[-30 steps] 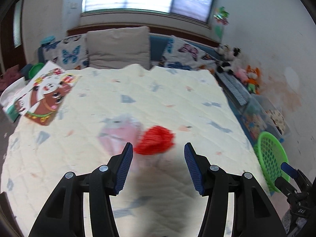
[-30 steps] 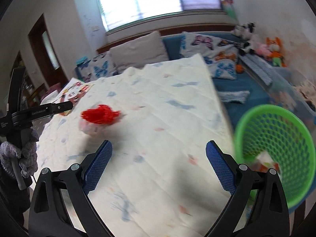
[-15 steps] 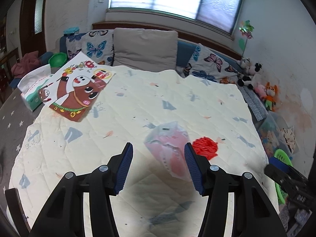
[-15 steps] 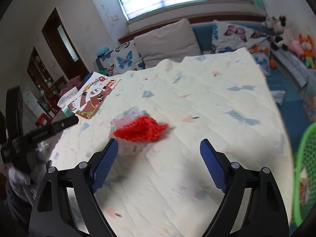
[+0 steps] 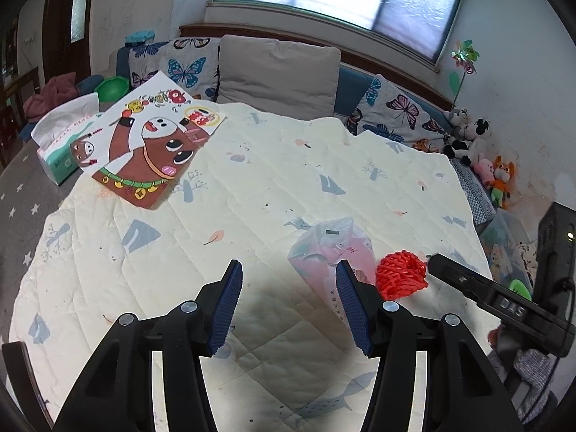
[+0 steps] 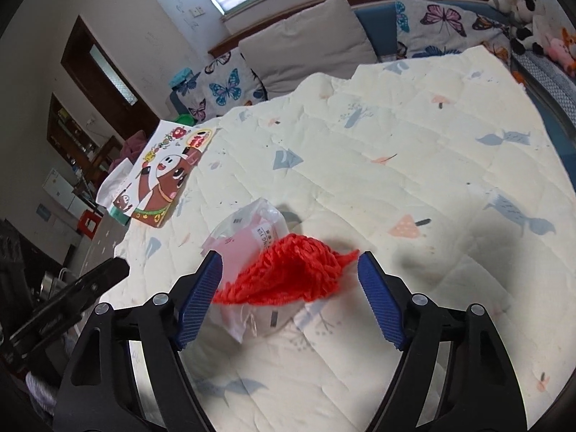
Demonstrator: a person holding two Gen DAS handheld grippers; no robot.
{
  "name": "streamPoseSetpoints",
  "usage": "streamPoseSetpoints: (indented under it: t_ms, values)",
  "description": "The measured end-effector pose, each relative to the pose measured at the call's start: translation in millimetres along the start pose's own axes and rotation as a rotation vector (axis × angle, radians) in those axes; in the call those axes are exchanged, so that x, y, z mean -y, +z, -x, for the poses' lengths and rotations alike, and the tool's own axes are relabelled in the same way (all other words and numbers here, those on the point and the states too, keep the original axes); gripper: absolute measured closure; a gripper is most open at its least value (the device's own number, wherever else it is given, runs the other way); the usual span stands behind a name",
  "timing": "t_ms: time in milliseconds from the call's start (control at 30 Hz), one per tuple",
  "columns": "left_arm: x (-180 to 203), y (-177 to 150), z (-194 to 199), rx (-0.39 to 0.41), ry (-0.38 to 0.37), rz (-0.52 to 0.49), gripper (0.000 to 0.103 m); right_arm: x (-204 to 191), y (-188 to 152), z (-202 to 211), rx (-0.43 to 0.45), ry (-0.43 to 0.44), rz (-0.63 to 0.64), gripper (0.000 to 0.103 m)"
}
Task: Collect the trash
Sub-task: 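Move the right tool to the red yarn tangle and grasp it, then grasp the clear plastic bag with the left tool while the right tool lifts the red tangle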
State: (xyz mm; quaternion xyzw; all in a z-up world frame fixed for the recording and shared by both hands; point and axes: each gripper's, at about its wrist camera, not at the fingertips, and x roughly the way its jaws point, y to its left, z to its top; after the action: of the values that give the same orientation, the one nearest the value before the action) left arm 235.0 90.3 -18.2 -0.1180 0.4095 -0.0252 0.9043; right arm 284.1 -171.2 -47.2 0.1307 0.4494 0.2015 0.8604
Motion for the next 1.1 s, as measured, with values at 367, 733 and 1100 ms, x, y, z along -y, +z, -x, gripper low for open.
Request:
streamPoseSetpoints:
  t_ms: [367, 733, 1100]
  values:
    - [-5, -1, -20, -0.040, -0.020, 0.032, 0.051, 8, -7, -32, -0.075, 0.014, -0.003, 0.043]
    - [3, -5, -37, -0.093, -0.069, 0.091, 0.043, 10, -17, 4, -0.005, 0.010, 0.036, 0.061]
    - [30, -11, -63, -0.150, -0.097, 0.144, 0.029, 35, -31, 54, 0.076, -0.048, 0.054, 0.061]
